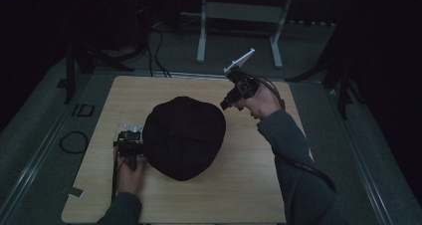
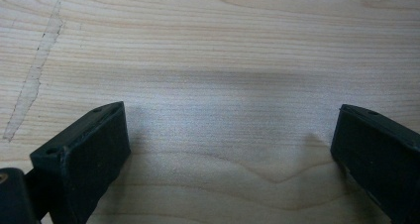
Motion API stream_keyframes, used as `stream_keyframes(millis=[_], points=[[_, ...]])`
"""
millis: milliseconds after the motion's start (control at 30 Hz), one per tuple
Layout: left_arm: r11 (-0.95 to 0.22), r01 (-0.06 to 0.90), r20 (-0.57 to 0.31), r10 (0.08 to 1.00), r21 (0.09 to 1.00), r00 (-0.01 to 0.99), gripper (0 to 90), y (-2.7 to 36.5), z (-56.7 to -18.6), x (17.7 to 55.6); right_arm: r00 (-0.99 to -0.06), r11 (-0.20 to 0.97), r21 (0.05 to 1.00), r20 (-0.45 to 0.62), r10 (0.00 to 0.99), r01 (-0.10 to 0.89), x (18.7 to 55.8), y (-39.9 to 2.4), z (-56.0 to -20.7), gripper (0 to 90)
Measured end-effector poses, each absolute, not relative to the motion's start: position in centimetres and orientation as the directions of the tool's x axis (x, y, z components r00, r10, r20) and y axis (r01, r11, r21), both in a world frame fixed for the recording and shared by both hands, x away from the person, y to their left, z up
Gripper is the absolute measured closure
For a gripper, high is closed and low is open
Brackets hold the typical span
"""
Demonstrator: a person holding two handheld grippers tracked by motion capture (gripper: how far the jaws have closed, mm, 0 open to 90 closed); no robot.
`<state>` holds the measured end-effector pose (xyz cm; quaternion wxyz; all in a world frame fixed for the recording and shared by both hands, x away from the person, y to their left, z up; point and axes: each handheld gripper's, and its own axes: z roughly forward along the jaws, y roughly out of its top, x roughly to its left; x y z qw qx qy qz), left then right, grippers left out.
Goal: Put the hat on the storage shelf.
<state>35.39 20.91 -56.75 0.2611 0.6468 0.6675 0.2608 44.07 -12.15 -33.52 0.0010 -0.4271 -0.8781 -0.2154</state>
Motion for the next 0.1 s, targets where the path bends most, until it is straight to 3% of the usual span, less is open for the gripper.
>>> stream_keyframes(millis=[100], points=[[0.027, 0.728, -0.011, 1.000, 0.685, -0.027, 1.2, 20.91, -56.75, 35.38, -0.634, 0.541, 0.384, 0.173, 0.754, 0.748, 43.82, -12.81, -34.18, 67.2]])
